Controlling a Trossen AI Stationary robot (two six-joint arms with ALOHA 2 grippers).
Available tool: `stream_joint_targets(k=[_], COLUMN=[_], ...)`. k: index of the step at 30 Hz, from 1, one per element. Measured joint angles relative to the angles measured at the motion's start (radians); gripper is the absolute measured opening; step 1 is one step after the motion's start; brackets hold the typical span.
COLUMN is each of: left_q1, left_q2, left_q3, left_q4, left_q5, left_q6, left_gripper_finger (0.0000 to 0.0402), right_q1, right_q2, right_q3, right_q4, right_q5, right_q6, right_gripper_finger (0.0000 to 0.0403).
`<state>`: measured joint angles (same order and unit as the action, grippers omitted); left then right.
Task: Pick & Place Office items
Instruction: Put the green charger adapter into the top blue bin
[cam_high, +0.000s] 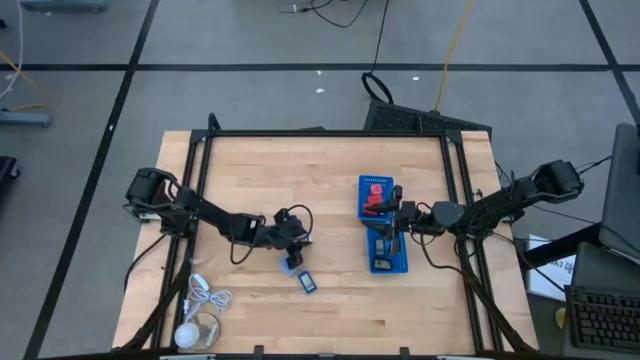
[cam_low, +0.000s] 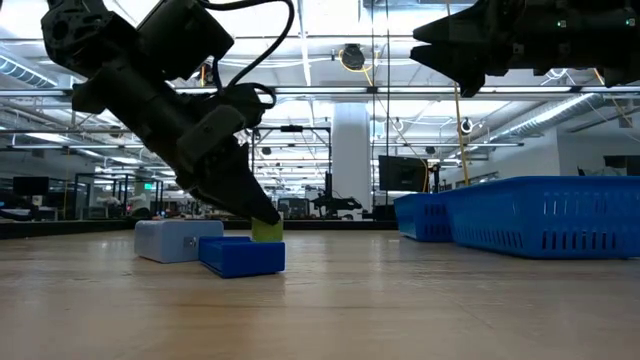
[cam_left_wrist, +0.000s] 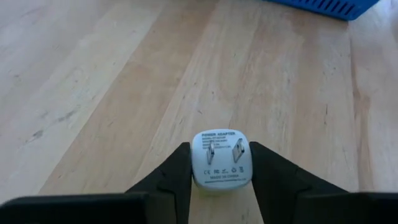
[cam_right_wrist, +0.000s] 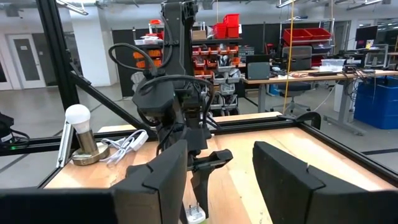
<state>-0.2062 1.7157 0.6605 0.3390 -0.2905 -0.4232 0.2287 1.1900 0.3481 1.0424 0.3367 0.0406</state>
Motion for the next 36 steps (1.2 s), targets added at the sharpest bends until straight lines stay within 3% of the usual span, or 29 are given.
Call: stream_joint_targets(k=[5, 10, 13, 16, 24, 27, 30, 36], left_q1=[0.006, 0.003, 0.002, 0.001, 0.003, 0.003, 0.003, 0.003], left_q2=[0.000, 0.000, 0.000, 0.000, -0.002, -0.002, -0.002, 0.000], left_q3=[0.000, 0.000, 0.000, 0.000, 0.000, 0.001, 0.001, 0.000], left_q4=[0.040, 0.087, 0.103, 0.108, 0.120, 0.120, 0.120, 0.106], left_q5=[0.002, 0.009, 0.031, 0.031, 0.096, 0.132, 0.134, 0.134], left_q6=[0.000, 0.001, 0.001, 0.000, 0.018, 0.047, 0.056, 0.060], left_gripper_finger=[0.0130, 0.0176, 0.0182, 0.0154, 0.0025, 0.0020, 0.0050, 0.0170], right_q1=[0.000, 0.000, 0.000, 0.000, 0.000, 0.000, 0.000, 0.000], right_q2=[0.000, 0.000, 0.000, 0.000, 0.000, 0.000, 0.000, 0.000], right_q3=[0.000, 0.000, 0.000, 0.000, 0.000, 0.000, 0.000, 0.000], right_q4=[0.000, 0.000, -0.001, -0.001, -0.001, -0.001, -0.001, -0.007], right_q5=[0.000, 0.002, 0.002, 0.002, 0.002, 0.002, 0.002, 0.002], right_q6=[0.000, 0.000, 0.000, 0.000, 0.000, 0.000, 0.000, 0.000], right_gripper_finger=[0.0171, 0.0171, 0.0171, 0.0171, 0.0171, 0.0171, 0.0171, 0.0171])
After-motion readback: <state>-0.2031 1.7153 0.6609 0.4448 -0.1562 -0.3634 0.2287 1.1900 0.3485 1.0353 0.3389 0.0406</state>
